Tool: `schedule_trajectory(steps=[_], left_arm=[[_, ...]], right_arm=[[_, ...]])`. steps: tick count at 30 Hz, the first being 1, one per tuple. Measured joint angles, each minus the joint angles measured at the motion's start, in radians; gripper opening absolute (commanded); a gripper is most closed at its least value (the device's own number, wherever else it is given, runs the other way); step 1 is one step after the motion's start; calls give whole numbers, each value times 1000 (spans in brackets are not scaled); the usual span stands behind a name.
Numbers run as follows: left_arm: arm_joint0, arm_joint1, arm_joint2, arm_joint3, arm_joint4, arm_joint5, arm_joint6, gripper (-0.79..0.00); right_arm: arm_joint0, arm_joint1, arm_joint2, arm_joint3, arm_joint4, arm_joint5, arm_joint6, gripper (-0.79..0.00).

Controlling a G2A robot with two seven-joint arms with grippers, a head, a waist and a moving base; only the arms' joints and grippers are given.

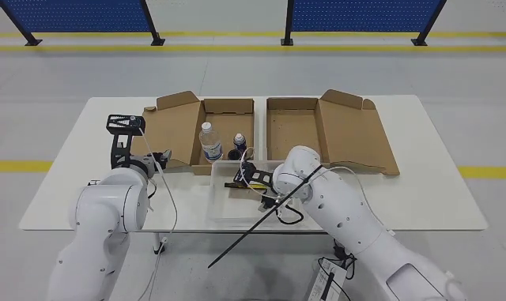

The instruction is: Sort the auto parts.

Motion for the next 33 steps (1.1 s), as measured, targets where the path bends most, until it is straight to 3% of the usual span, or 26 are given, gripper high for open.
schedule_trajectory(steps=[8, 25, 33], left_arm=[[0, 0, 0, 0, 0, 0, 0, 0], [0, 0, 0, 0, 0, 0, 0, 0], [0, 0, 0, 0, 0, 0, 0, 0]], right_arm=[[-2, 2, -32, 21, -45, -32, -33, 0], [140, -13, -199, 228, -24, -118, -118, 0], [184, -28, -257, 287, 23, -128, -128, -203]])
